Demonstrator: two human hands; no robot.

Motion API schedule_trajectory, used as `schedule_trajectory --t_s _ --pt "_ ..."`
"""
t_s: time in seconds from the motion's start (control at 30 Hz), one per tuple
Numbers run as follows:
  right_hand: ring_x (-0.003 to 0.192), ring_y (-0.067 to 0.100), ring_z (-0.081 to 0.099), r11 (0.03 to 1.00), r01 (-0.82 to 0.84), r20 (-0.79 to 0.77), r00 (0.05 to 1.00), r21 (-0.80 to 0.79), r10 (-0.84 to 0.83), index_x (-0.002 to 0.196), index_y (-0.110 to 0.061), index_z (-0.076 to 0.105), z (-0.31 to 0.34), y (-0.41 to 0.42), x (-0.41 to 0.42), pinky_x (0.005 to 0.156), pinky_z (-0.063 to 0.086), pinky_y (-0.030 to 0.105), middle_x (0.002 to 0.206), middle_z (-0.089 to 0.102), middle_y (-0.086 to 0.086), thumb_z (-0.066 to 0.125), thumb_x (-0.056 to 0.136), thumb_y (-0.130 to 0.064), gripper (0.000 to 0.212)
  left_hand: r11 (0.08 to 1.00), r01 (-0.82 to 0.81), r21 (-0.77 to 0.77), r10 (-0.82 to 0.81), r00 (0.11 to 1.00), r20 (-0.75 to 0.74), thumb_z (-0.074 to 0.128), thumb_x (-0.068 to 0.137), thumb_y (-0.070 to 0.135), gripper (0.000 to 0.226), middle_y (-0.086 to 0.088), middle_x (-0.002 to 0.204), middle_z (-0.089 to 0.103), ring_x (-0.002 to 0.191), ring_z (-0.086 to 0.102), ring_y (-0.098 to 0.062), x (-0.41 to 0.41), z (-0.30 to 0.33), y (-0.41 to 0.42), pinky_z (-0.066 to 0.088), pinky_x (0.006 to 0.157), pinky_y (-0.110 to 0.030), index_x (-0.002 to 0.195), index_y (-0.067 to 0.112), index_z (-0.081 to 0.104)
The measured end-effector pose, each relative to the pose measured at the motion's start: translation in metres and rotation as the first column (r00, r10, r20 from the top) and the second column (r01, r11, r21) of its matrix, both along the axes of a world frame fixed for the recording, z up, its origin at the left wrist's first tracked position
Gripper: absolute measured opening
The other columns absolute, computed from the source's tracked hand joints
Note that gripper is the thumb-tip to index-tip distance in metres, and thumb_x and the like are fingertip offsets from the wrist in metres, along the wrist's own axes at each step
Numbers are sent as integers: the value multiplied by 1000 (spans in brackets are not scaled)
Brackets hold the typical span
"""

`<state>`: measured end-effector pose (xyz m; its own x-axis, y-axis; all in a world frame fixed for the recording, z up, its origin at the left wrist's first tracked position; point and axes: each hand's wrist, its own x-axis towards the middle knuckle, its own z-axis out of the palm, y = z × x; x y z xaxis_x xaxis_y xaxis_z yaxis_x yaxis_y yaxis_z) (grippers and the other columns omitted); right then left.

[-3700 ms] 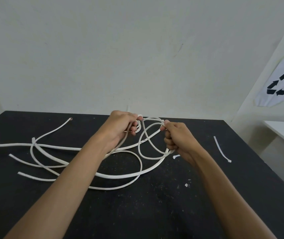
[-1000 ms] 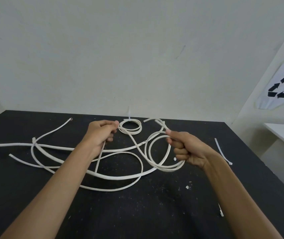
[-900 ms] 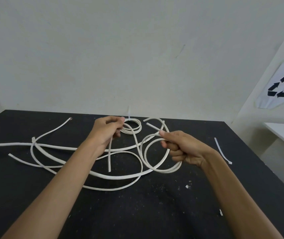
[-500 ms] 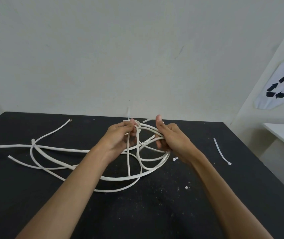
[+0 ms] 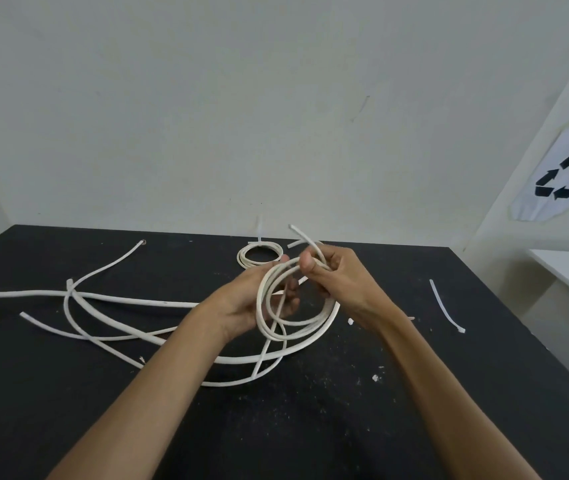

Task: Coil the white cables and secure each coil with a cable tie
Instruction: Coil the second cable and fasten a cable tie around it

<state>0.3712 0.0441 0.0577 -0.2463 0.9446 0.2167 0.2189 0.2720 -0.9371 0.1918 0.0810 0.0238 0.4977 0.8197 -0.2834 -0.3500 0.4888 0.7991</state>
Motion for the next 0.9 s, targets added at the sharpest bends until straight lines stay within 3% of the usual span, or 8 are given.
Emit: schedule_trajectory --t_s 0.13,0.23,0.33,0.4,0.47,0.6,0.8,0.9 --pt "89 27 78 982 132 68 988 136 -142 109 -9 74 -12 11 -3 84 63 30 98 80 14 70 103 -31 23 999 12 -46 -10 999 38 68 101 17 13 -8 81 63 67 62 -15 4 2 -4 56 59 -26 93 8 71" --pt "98 17 77 971 167 163 967 172 -196 115 -18 78 -21 14 -7 94 62 41 103 79 1 67 105 -39 26 997 -25 -78 28 999 41 68 99 10 13 -10 82 67 69 62 -16 3 -1 -1 59 58 -26 90 5 75" --pt "97 17 77 969 196 124 969 152 -216 115 -17 80 -25 12 -12 93 62 38 100 81 0 66 105 -39 28 995 -64 -74 68 996 58 78 87 13 9 -14 92 71 77 68 -20 3 -1 -1 65 69 -30 89 4 80" --pt "91 21 78 968 222 116 965 116 -235 108 -17 82 -29 11 -15 89 63 41 93 81 3 67 104 -43 31 997 -62 -37 65 996 69 80 86 14 28 -23 117 74 104 69 -28 4 -3 -2 66 87 -38 110 -1 79" --pt "83 20 78 967 243 87 964 82 -250 98 -14 82 -30 9 -18 81 64 37 86 80 5 69 103 -41 31 999 -46 -18 47 997 66 76 92 13 34 -25 133 71 117 68 -31 4 -4 -4 65 91 -42 122 -3 76" --pt "79 20 80 977 208 -20 978 -36 -209 93 -12 82 -30 1 -22 71 62 27 85 82 3 69 104 -31 26 1000 -21 1 21 1000 -12 72 98 15 17 -17 117 78 105 75 -28 1 -3 -10 63 98 -47 104 7 85" --pt "66 7 78 968 140 -47 987 -207 -153 87 -9 77 -26 -8 -28 59 57 17 74 80 -6 66 106 -24 27 998 -32 -53 32 999 2 65 99 7 19 -23 116 72 111 69 -38 0 -16 -10 52 108 -62 102 1 83" --pt "75 14 81 952 119 -68 987 -281 -143 94 -6 76 -27 -7 -31 62 61 23 82 82 3 64 107 -28 28 993 -85 -77 83 996 -24 59 103 8 25 -22 112 72 108 68 -40 2 -20 -9 50 109 -67 98 2 83"
